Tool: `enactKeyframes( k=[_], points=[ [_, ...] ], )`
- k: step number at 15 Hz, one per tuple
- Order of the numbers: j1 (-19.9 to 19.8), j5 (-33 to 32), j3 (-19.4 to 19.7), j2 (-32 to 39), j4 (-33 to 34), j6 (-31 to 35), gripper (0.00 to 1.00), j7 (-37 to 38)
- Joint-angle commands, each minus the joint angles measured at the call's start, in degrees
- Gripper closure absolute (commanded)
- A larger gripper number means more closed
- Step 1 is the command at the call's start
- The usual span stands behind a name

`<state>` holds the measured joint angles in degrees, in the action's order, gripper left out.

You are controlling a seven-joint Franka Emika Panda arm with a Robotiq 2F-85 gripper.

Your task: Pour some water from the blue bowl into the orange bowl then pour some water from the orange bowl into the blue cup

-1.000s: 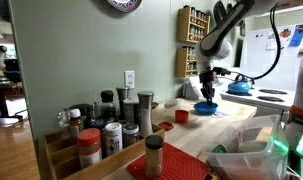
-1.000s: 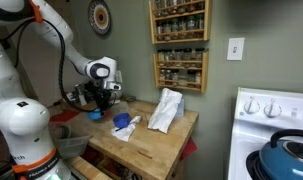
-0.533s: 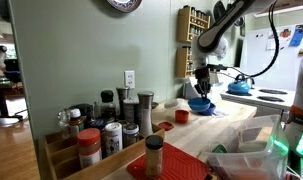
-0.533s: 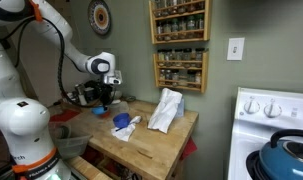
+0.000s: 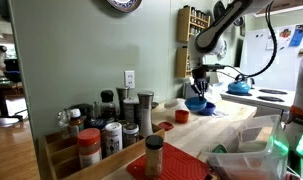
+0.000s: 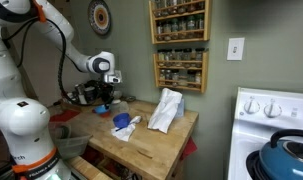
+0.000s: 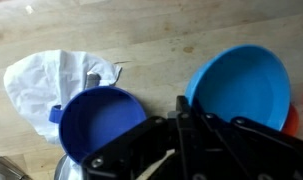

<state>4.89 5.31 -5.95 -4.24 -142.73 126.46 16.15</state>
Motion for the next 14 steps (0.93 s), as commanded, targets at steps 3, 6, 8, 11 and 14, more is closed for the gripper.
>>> enactKeyframes(
  k=[3, 6, 8, 11, 14],
  points=[
    [0.2, -4.4, -0.6, 2.1, 2.2, -0.7, 0.99, 7.2],
    [0.4, -6.2, -0.7, 2.7, 2.8, -1.0, 0.99, 10.0],
    [0.6, -6.9, -0.8, 2.8, 3.1, -1.1, 0.99, 11.2],
    [0.8, -8.0, -1.0, 3.1, 3.3, -1.4, 0.99, 13.1],
    [0.8, -9.3, -1.2, 3.2, 3.6, -1.7, 0.99, 14.9]
  ],
)
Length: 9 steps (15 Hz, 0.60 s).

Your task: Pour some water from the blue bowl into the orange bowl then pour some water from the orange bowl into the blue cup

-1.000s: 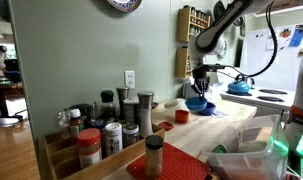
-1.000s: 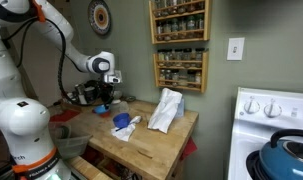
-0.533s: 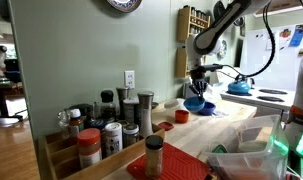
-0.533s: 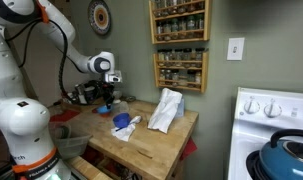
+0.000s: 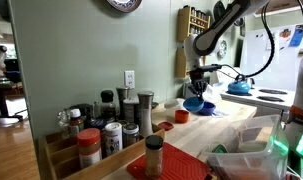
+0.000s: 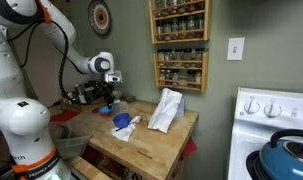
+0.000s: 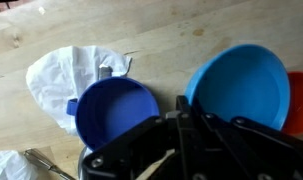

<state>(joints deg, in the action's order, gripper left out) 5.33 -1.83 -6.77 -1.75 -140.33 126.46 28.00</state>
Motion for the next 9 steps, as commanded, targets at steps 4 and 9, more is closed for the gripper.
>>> enactKeyframes(
  k=[4, 9],
  points=[
    [0.6, -3.4, -0.6, 0.9, 1.6, -2.0, 0.99, 4.9],
    [1.0, -4.4, -1.0, 1.1, 2.1, -3.0, 0.99, 6.8]
  ],
)
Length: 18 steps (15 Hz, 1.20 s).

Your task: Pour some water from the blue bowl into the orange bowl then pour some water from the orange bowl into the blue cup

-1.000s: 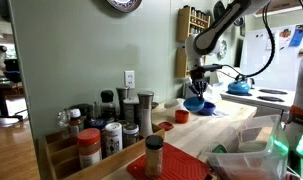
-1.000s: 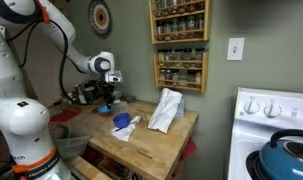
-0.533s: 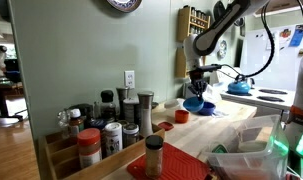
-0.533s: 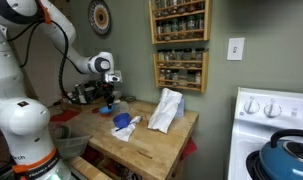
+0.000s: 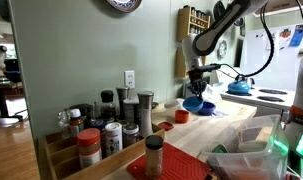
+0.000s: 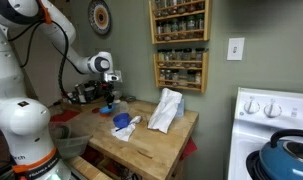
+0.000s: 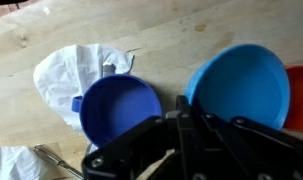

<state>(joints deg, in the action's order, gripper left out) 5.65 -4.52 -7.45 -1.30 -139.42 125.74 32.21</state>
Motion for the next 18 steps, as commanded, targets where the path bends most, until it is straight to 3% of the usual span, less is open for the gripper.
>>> enactKeyframes(
  k=[1, 18],
  points=[
    [0.8, -1.9, -0.5, 0.6, 1.2, -2.5, 0.99, 3.0],
    [2.1, -4.9, -1.9, 0.8, 3.5, -6.8, 0.99, 9.3]
  ],
)
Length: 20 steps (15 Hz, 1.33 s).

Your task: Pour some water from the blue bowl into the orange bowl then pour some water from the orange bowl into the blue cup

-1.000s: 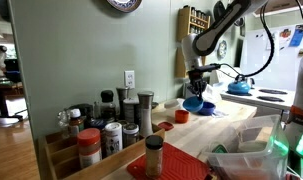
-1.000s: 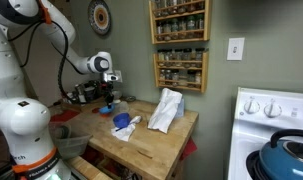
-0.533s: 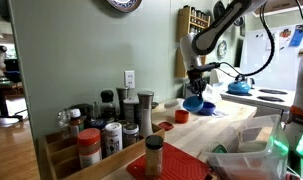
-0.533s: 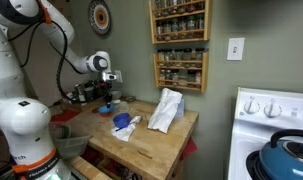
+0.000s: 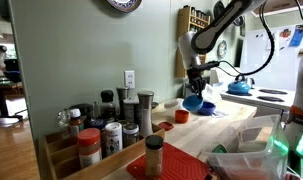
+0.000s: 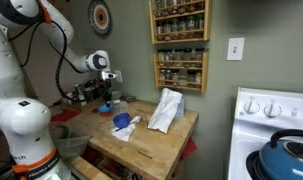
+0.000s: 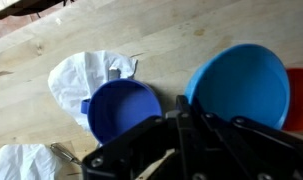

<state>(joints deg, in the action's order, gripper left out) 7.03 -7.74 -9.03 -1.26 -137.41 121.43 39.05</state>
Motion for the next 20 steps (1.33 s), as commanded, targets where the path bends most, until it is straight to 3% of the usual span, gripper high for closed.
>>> enactKeyframes(
  k=[1, 20],
  points=[
    [0.8, -1.8, -0.4, 0.7, 1.6, -2.7, 0.99, 2.7],
    [2.0, -3.4, -1.2, 1.4, 3.2, -5.0, 0.99, 5.8]
  ],
)
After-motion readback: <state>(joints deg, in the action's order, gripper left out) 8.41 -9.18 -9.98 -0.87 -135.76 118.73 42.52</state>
